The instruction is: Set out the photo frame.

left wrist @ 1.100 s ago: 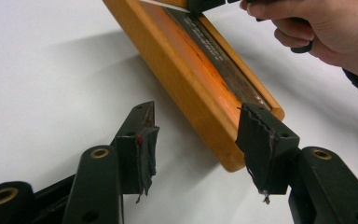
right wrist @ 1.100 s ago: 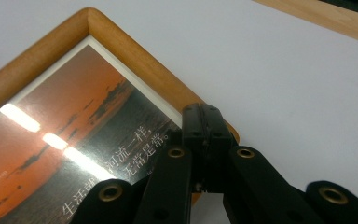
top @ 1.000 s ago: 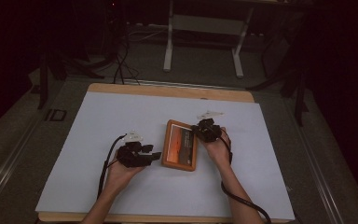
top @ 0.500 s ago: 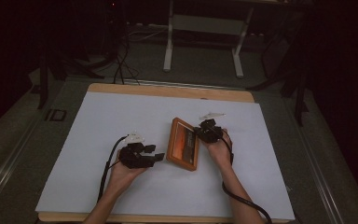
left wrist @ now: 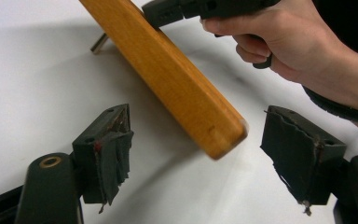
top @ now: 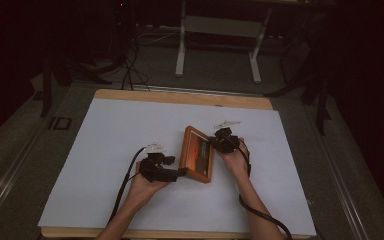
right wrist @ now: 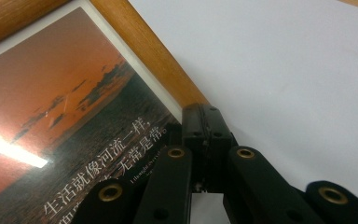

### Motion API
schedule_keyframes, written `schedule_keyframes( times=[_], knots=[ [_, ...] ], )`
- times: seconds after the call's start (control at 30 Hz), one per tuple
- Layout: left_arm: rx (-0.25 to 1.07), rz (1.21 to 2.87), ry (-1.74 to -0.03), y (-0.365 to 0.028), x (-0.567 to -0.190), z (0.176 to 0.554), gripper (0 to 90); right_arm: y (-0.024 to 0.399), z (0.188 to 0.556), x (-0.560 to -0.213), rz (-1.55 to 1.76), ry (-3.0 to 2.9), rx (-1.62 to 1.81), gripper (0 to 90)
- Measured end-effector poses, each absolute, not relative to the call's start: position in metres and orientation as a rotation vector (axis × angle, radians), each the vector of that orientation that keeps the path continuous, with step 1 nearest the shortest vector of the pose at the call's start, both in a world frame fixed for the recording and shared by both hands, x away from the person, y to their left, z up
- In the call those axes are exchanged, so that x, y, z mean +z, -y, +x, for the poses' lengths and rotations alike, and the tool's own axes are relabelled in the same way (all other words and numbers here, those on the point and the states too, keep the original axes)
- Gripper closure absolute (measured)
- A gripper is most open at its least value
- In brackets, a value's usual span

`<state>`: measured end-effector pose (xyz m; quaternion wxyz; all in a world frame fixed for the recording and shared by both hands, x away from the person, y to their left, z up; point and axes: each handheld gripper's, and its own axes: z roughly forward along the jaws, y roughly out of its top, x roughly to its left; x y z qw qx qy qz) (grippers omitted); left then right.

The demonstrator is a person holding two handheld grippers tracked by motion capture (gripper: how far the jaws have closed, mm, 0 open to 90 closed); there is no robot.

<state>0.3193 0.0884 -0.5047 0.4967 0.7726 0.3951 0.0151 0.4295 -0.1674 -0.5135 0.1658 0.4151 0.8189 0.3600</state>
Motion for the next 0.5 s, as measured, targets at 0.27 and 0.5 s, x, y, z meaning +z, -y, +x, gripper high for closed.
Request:
schedule_keyframes(
  times=[0.27,0.5],
  knots=[
    [0.048,1.918,-0.989,-0.063,-0.507,0.325,36.8,0.168,0.431,-0.513,1.181,-2.337,1.024,90.0],
    [0.013,1.904,-1.049,-0.056,-0.510,0.329,40.9,0.168,0.432,-0.513,1.183,-2.338,1.028,89.9]
  ],
)
